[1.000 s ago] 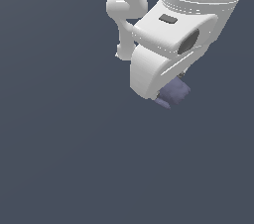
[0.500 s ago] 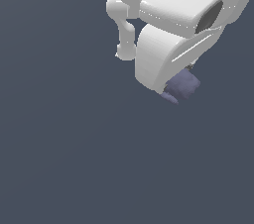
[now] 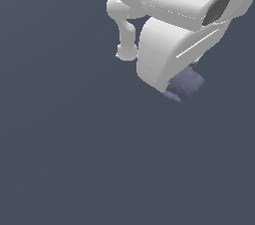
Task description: Pick up the object and move it to a goal position.
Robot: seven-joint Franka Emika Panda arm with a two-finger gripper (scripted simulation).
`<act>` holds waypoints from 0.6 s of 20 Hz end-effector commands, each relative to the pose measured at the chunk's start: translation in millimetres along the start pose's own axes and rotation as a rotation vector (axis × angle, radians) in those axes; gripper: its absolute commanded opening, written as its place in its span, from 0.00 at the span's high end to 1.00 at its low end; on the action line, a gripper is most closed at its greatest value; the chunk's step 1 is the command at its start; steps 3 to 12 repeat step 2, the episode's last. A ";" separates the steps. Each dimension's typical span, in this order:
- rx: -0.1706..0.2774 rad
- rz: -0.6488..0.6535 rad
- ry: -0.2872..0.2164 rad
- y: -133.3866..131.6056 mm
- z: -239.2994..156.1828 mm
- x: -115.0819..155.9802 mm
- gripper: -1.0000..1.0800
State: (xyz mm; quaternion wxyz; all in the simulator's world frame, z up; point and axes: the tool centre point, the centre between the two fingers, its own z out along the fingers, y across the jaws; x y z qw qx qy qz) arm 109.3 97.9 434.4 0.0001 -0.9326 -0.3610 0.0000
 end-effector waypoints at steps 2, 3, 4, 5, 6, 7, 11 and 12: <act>0.000 0.000 0.000 0.1 -0.9 0.2 1.00; 0.000 0.000 0.000 0.1 -0.9 0.2 1.00; 0.000 0.000 0.000 0.1 -0.9 0.2 1.00; 0.000 0.000 0.000 0.1 -0.9 0.2 1.00; 0.000 0.000 0.000 0.1 -0.9 0.2 1.00; 0.000 0.000 0.000 0.1 -0.9 0.2 1.00; 0.000 0.000 0.000 0.1 -0.9 0.2 1.00; 0.000 0.000 0.000 0.1 -0.9 0.2 1.00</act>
